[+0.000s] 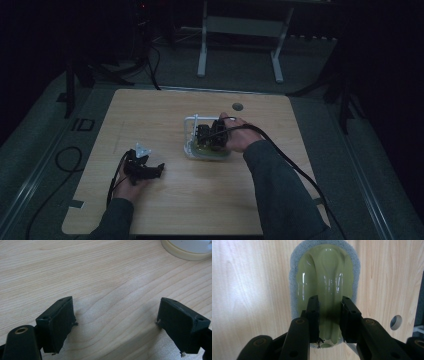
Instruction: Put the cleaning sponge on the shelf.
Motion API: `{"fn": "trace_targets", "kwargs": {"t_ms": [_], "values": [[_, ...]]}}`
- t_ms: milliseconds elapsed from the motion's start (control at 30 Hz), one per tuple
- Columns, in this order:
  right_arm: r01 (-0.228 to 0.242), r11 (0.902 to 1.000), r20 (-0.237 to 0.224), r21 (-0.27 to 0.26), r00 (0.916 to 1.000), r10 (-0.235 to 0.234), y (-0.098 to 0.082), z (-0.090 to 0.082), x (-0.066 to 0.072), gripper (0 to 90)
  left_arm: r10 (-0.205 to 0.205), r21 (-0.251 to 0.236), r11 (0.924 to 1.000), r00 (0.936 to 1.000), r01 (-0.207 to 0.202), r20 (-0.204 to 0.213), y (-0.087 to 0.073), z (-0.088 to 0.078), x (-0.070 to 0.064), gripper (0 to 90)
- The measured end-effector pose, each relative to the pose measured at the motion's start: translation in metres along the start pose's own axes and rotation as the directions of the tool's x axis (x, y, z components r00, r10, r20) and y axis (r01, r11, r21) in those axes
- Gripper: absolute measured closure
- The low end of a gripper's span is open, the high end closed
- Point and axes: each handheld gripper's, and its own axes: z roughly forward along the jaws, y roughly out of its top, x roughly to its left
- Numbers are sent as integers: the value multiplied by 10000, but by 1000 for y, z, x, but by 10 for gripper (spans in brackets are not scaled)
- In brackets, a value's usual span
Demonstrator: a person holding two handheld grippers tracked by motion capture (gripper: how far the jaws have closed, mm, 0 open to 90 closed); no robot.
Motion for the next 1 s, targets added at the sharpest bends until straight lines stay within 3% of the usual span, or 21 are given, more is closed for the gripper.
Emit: {"fn": "trace_targets", "kwargs": {"t_ms": [1000], "values": [[249, 9989, 650, 408, 9975, -275, 13, 32, 0, 718, -15, -24, 10000, 10000, 15, -9, 0, 0, 0, 144]]}}
